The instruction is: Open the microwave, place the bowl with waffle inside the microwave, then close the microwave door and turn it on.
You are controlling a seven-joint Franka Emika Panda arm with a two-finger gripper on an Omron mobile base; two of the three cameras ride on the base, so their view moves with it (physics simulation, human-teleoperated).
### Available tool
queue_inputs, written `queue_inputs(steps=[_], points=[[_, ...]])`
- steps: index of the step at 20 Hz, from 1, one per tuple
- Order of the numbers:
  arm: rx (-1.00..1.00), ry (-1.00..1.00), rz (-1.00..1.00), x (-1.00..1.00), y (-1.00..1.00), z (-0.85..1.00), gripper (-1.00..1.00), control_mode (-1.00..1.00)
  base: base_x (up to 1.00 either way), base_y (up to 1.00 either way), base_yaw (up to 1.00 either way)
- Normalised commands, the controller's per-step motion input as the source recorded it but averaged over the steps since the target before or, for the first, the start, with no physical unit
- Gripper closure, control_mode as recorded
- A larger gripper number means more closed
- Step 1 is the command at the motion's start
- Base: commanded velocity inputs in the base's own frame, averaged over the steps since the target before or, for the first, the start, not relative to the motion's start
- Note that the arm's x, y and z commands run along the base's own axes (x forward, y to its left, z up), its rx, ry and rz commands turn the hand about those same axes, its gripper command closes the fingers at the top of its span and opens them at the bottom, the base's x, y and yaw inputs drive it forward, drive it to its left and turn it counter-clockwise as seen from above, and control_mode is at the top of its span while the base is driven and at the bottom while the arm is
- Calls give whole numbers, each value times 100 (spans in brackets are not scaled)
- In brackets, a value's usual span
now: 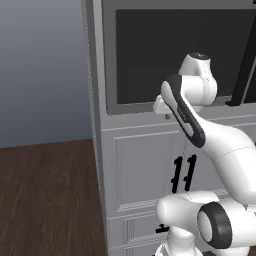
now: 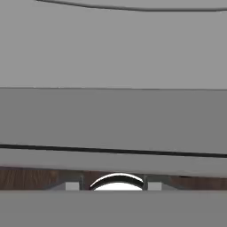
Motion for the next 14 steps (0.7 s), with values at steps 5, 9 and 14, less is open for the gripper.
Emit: queue_inputs(steps=[5, 9, 14], points=[[0, -9, 0, -30, 0, 0, -100, -100, 0, 0, 0], [1, -51, -1, -90, -7, 19, -100, -100, 0, 0, 0], [5, -46, -14, -90, -55, 51, -100, -100, 0, 0, 0]])
